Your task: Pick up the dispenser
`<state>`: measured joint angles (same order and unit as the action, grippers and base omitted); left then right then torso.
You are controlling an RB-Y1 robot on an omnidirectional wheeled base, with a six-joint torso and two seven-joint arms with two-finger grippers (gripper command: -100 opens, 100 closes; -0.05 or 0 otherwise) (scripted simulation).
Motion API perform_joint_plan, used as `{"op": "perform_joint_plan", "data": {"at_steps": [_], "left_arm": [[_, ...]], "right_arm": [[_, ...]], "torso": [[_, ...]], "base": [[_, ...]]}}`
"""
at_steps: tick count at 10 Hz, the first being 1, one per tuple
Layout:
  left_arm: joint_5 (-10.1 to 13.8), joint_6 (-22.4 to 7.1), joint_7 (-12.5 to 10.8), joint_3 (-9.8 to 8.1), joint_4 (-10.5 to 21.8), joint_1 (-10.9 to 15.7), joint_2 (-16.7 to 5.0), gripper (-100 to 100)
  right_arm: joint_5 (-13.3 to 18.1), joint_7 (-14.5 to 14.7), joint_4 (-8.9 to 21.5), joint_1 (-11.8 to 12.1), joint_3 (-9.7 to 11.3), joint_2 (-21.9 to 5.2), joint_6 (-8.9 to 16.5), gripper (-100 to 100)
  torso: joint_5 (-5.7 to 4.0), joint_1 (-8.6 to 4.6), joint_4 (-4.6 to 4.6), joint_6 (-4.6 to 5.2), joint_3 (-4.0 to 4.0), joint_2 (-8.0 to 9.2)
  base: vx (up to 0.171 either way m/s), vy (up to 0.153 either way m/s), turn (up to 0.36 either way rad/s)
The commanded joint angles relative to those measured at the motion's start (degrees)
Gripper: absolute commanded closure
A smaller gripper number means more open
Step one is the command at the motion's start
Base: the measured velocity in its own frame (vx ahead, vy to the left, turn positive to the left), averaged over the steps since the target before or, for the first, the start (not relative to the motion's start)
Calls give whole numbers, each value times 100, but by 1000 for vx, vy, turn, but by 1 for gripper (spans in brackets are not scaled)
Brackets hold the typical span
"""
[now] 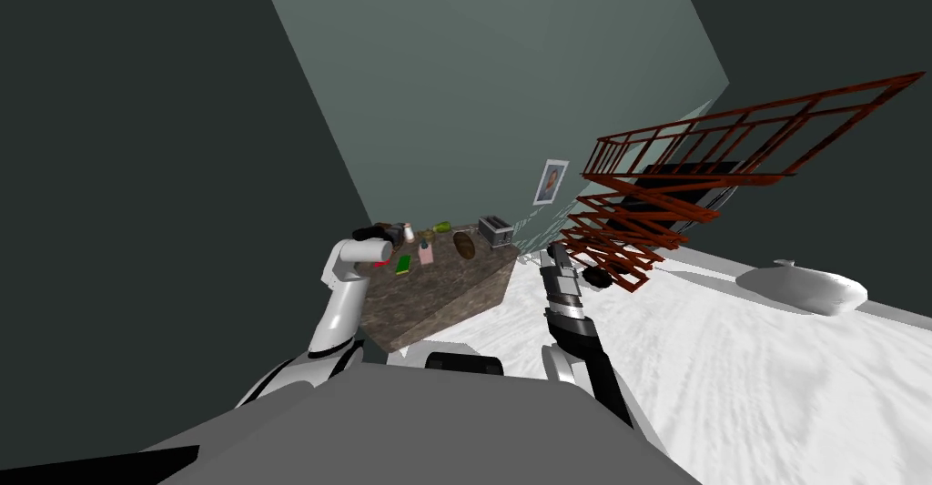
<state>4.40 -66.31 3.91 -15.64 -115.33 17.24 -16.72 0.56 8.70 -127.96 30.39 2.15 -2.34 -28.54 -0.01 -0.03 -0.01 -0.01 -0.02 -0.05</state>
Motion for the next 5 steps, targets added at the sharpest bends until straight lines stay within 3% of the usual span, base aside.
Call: {"op": "perform_joint_plan", "data": {"at_steps": [1,2,3,5], "left_arm": [[-8,-286,-4,-40,32,91,-1,-100],[-8,-372,-4,-40,32,91,-1,-100],[-27,-606,-10,-125,104,261,8,-100],[-27,-797,-10,-125,104,261,8,-100]], "right_arm": [[0,0,0,0,0,0,0,0],[0,0,0,1,0,0,0,0],[0,0,0,1,0,0,0,0],[0,0,0,1,0,0,0,0]], "torso": [[0,0,0,0,0,0],[0,1,0,-3,0,0],[1,3,0,-4,1,2],[1,2,-1,-3,0,0]], "base": [[13,-6,-59],[6,-2,12],[12,-7,-109],[11,-4,-27]]}}
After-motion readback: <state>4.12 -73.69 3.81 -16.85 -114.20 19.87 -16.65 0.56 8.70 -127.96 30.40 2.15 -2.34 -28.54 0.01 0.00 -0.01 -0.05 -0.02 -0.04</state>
